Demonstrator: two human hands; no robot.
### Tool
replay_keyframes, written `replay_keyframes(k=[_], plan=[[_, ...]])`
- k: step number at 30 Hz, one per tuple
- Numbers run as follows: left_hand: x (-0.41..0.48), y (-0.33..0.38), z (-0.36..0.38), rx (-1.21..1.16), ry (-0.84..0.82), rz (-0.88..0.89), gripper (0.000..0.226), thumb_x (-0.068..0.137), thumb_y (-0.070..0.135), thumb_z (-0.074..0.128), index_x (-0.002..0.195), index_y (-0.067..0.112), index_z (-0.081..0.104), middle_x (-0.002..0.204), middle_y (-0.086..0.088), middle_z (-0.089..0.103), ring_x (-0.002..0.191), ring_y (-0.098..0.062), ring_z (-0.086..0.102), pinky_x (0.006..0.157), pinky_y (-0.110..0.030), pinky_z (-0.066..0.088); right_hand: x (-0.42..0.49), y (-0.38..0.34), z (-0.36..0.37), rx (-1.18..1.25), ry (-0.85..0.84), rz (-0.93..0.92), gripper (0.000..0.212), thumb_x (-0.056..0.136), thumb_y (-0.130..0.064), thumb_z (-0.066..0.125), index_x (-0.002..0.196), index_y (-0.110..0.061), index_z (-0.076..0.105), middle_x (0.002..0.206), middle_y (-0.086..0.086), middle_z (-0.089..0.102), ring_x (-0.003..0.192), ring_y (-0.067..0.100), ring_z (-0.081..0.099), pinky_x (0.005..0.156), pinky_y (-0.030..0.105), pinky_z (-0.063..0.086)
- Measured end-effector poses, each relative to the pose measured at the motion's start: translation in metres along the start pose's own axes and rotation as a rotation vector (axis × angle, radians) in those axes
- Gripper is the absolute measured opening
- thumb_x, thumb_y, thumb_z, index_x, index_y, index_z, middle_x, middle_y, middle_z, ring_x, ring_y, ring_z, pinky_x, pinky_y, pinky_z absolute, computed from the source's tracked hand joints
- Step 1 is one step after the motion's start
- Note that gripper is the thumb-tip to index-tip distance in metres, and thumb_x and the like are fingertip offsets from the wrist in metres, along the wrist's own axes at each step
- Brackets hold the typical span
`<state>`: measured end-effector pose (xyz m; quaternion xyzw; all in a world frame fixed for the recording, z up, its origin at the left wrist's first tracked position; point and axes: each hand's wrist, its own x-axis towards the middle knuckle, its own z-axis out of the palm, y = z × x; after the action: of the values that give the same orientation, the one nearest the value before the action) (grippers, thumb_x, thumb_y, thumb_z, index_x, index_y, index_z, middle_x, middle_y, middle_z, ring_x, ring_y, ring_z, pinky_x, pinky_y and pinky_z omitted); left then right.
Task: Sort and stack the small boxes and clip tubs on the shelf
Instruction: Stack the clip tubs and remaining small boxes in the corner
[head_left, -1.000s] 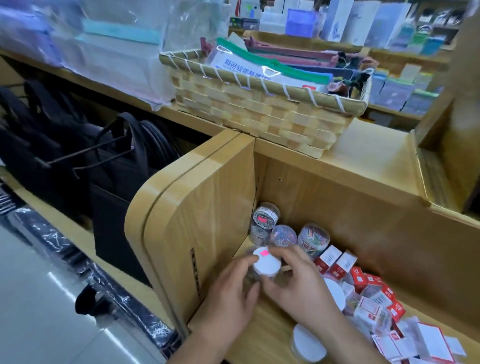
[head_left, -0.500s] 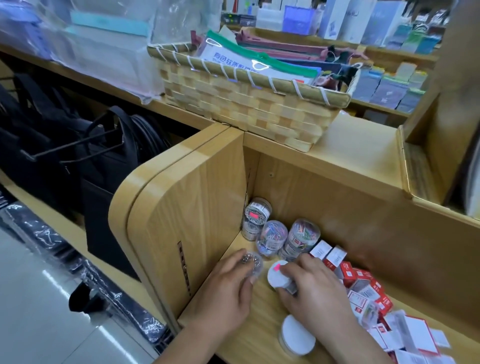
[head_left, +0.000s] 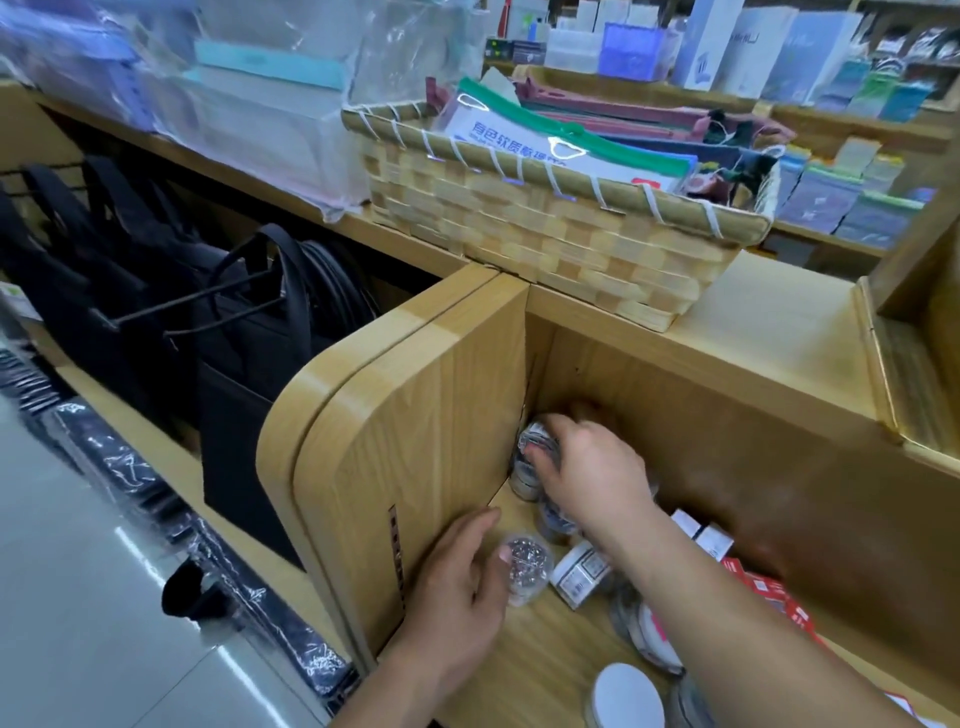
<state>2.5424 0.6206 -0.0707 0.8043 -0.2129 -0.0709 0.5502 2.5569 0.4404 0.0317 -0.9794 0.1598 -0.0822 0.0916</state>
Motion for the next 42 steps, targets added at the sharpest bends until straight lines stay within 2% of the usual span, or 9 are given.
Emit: replay_keyframes(k=[7,11,17,21,24,29,33,37,42], plan=[[-0.007,-0.009,0.005,-0.056,0.001,-0.037,0.035,0.096,0.044,0.053,0.131,0.043,0.058,0.133,0.028,0.055,0.127,-0.003,0.054,0.107,-0.039,0.048,-0.004,0.005,0.004,0.057,-0.023,0.017,0.038,0.095,-0.049,0.055,0.13,-0.032,0.054,0.108,0.0,0.06,0.106,0.027,0.061,0.083,0.038,0.052],[-0.008,-0.009,0.007,-0.058,-0.009,-0.046,0.033,0.095,0.053,0.051,0.127,0.062,0.051,0.134,0.026,0.055,0.128,-0.005,0.055,0.108,-0.041,0.048,-0.012,0.008,-0.004,0.246,0.018,0.016,0.043,0.09,-0.044,0.066,0.13,-0.029,0.057,0.12,-0.003,0.066,0.113,0.022,0.06,0.09,0.039,0.051],[-0.009,-0.01,0.003,-0.058,-0.036,-0.11,0.034,0.09,0.059,0.051,0.125,0.058,0.054,0.134,0.029,0.056,0.128,0.004,0.052,0.111,-0.038,0.045,-0.047,0.035,-0.029,0.557,0.193,0.13,0.033,0.089,-0.033,0.071,0.121,-0.029,0.063,0.105,-0.012,0.068,0.097,0.012,0.066,0.087,0.042,0.057],[-0.009,-0.002,0.005,-0.076,-0.131,-0.143,0.035,0.091,0.057,0.052,0.123,0.069,0.049,0.141,0.035,0.049,0.132,0.011,0.045,0.116,-0.034,0.04,-0.081,0.038,-0.034,0.664,0.164,0.148,0.033,0.087,-0.023,0.076,0.109,-0.038,0.057,0.109,-0.014,0.061,0.092,0.001,0.063,0.079,0.02,0.055],[-0.014,0.001,0.005,-0.045,-0.143,-0.117,0.043,0.095,0.042,0.055,0.134,0.057,0.049,0.142,0.034,0.048,0.133,0.009,0.045,0.116,-0.035,0.04,-0.11,0.028,-0.035,0.774,0.074,0.118,0.036,0.087,-0.021,0.076,0.106,-0.041,0.052,0.102,-0.02,0.067,0.088,-0.002,0.066,0.075,0.023,0.055],[-0.024,0.014,-0.008,-0.057,-0.043,-0.067,0.043,0.1,0.01,0.055,0.123,0.045,0.06,0.133,0.024,0.059,0.124,0.01,0.052,0.11,-0.019,0.04,-0.153,0.017,-0.007,0.33,0.033,-0.079,0.042,0.076,-0.037,0.078,0.108,-0.04,0.051,0.101,-0.022,0.064,0.092,0.0,0.061,0.076,0.029,0.054],[-0.028,0.007,-0.013,-0.061,-0.134,-0.056,0.032,0.102,0.026,0.054,0.132,0.036,0.061,0.134,0.022,0.059,0.126,0.005,0.053,0.111,-0.027,0.042,-0.167,0.017,0.031,-0.039,0.03,-0.326,0.039,0.066,-0.031,0.08,0.093,-0.029,0.052,0.095,-0.007,0.064,0.089,0.02,0.064,0.074,0.033,0.047],[-0.03,0.003,-0.013,0.017,-0.23,-0.012,0.042,0.103,0.027,0.052,0.145,0.023,0.053,0.147,0.019,0.049,0.137,0.008,0.04,0.119,-0.032,0.033,-0.167,0.03,0.042,-0.038,0.107,-0.354,0.034,0.066,-0.024,0.082,0.082,-0.028,0.052,0.101,-0.008,0.065,0.091,0.022,0.062,0.073,0.034,0.05],[-0.029,0.003,-0.012,0.029,-0.208,-0.01,0.041,0.103,0.03,0.054,0.144,0.024,0.055,0.135,0.024,0.052,0.127,0.004,0.051,0.114,-0.032,0.041,-0.166,0.034,0.044,-0.067,0.115,-0.362,0.035,0.068,-0.02,0.08,0.098,-0.025,0.061,0.093,-0.006,0.059,0.09,0.022,0.059,0.073,0.034,0.049]])
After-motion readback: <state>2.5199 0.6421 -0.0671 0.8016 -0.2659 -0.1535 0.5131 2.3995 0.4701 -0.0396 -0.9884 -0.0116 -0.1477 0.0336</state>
